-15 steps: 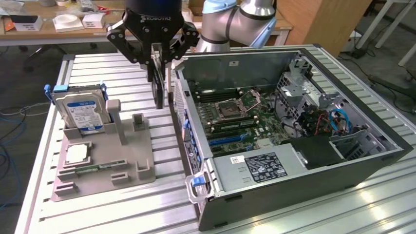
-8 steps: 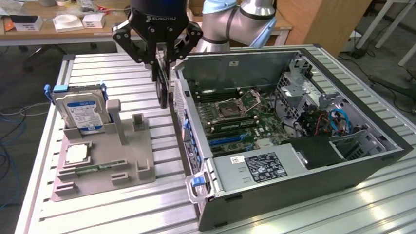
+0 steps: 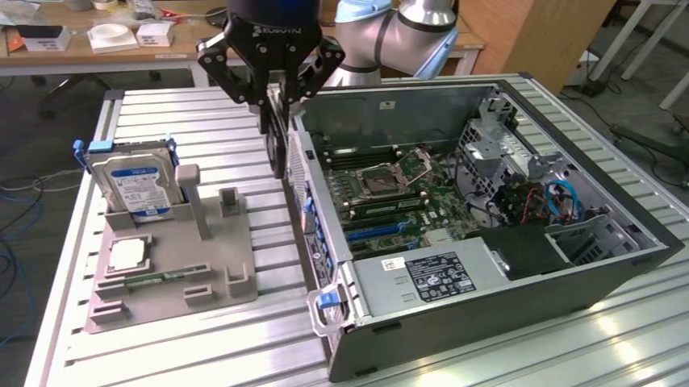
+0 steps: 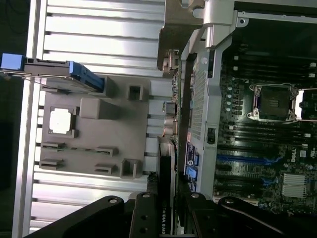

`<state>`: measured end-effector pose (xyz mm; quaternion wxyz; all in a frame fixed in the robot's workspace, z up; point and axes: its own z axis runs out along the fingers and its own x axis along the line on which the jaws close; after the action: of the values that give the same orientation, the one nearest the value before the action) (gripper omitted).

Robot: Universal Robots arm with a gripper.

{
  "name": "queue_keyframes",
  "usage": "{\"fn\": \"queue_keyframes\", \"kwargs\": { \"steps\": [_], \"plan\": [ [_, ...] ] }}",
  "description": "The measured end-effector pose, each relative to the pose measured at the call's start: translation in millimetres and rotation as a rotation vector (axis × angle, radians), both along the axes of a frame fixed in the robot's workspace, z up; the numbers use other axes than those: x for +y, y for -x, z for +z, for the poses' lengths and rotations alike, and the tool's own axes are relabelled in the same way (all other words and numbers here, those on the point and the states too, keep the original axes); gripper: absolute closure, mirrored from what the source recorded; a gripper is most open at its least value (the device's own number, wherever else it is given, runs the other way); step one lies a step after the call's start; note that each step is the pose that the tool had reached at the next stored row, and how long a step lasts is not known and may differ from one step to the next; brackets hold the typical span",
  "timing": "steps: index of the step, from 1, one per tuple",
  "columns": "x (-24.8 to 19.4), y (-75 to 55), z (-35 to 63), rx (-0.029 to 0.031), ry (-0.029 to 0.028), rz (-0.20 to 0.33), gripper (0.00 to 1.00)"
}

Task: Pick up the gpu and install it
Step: 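Pick up the gpu and move the gpu toward the slot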

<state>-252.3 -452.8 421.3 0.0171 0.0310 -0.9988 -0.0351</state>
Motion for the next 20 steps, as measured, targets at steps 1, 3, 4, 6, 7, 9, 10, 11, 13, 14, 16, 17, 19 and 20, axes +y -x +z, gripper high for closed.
{"fn": "queue_keyframes", "kwargs": {
  "steps": [1, 3, 4, 6, 7, 9, 10, 11, 13, 14, 16, 17, 19, 20],
  "plan": [
    [0.0, -1.2, 0.0, -0.0001, 0.0, 0.0, 0.74],
    [0.0, -3.3, 0.0, 0.0, 0.0001, 0.0, 0.74],
    [0.0, -4.4, 0.0, -0.0001, 0.0, 0.0, 0.74],
    [0.0, -6.6, 0.0, 0.0, 0.0001, 0.0, 0.74],
    [0.0, -7.6, 0.0, 0.0, 0.0, 0.0, 0.74],
    [0.0, -9.8, 0.0, 0.0, 0.0001, 0.0, 0.74],
    [0.0, -10.8, 0.0, 0.0, 0.0, 0.0, 0.74],
    [0.0, -12.0, 0.0, 0.0, 0.0001, 0.0, 0.74],
    [0.0, -14.1, 0.0, 0.0001, 0.0, 0.0, 0.74],
    [0.0, -15.1, 0.0, -0.0001, 0.0, 0.0, 0.74],
    [0.0, -17.5, 0.0, 0.0, 0.0, 0.0, 0.74],
    [0.0, -18.5, 0.0, 0.0, 0.0001, 0.0, 0.74],
    [0.0, -20.8, 0.0, 0.0, 0.0, 0.0, 0.74],
    [0.0, -21.9, 0.0, 0.0, 0.0001, 0.0, 0.74]
  ]
}}
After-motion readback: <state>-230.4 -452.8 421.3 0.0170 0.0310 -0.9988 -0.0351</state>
